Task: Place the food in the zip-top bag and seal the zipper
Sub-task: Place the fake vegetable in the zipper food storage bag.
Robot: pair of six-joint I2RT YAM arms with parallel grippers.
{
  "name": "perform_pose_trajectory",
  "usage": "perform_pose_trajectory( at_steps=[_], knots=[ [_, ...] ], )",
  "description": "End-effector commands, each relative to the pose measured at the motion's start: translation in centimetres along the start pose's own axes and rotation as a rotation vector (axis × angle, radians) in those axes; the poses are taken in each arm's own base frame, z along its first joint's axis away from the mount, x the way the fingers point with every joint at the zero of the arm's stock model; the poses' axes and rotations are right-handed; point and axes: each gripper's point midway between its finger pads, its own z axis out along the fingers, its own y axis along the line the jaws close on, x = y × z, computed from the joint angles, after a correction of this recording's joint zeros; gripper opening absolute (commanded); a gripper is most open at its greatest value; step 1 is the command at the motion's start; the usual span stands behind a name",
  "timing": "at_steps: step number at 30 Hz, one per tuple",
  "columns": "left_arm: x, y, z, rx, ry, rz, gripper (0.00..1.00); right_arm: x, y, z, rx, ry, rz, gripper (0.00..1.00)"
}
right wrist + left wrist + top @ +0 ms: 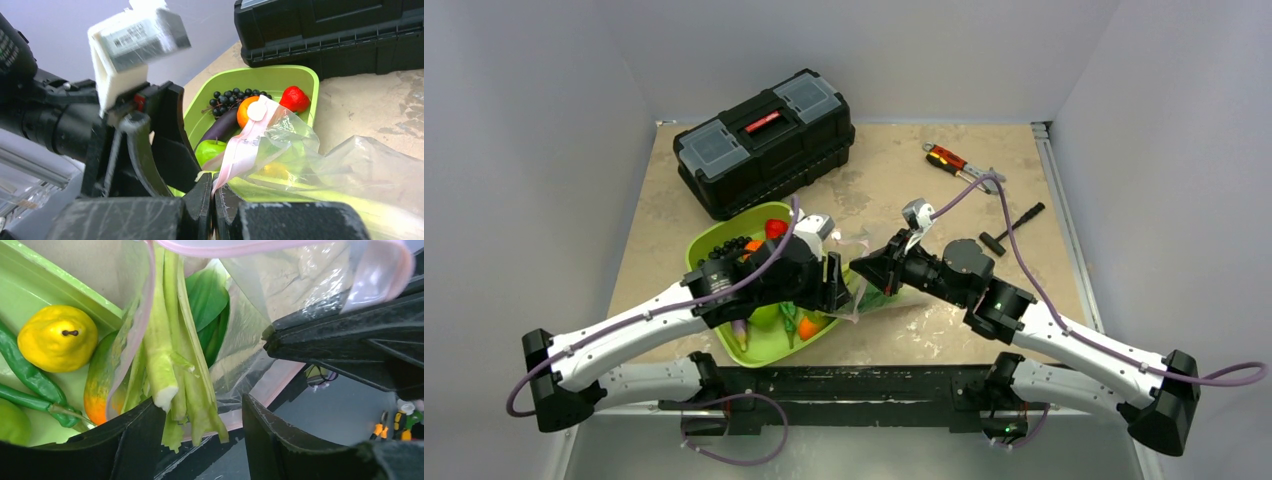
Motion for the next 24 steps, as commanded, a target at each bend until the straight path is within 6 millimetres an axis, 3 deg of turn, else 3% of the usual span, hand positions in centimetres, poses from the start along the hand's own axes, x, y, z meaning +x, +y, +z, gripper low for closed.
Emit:
perform_pose_trajectory(
  at_steps=[1, 5, 7, 10, 13, 19, 24],
  knots=[
    [-0.1, -0.6, 1.0, -0.071, 0.021, 0.069, 0.56, -1.8, 1.1, 0.1, -0.037, -0.064, 0.001, 0.00],
    [0.3, 1.2, 2.3, -0.223, 0.029, 0.131, 0.52, -2.1, 1.2, 0.0, -0.035, -0.067, -0.001, 0.00],
    [0.2, 1.5, 3.0, -0.246, 0.017, 0.126, 0.39, -2.0, 1.3, 0.0, -0.042, -0.065, 0.002, 0.00],
    [-1.0, 1.3, 2.8, -0.246, -0.043, 0.099, 0.11, -1.5, 1.3, 0.1, -0.050, -0.055, 0.009, 0.00],
    [-2.8, 1.0, 1.5, -0.231, -0.129, 0.081, 0.00, -1.2, 1.5, 0.0, -0.067, -0.051, 0.004, 0.00],
    [-7.1, -0.1, -1.1, -0.142, -0.413, 0.041, 0.00, -2.1, 3.5, -0.9, -0.169, -0.093, 0.033, 0.00],
    [-8.2, -0.4, -1.5, -0.077, -0.529, 0.015, 0.00, -2.3, 3.8, -0.8, -0.180, -0.108, 0.058, 0.00]
  ],
)
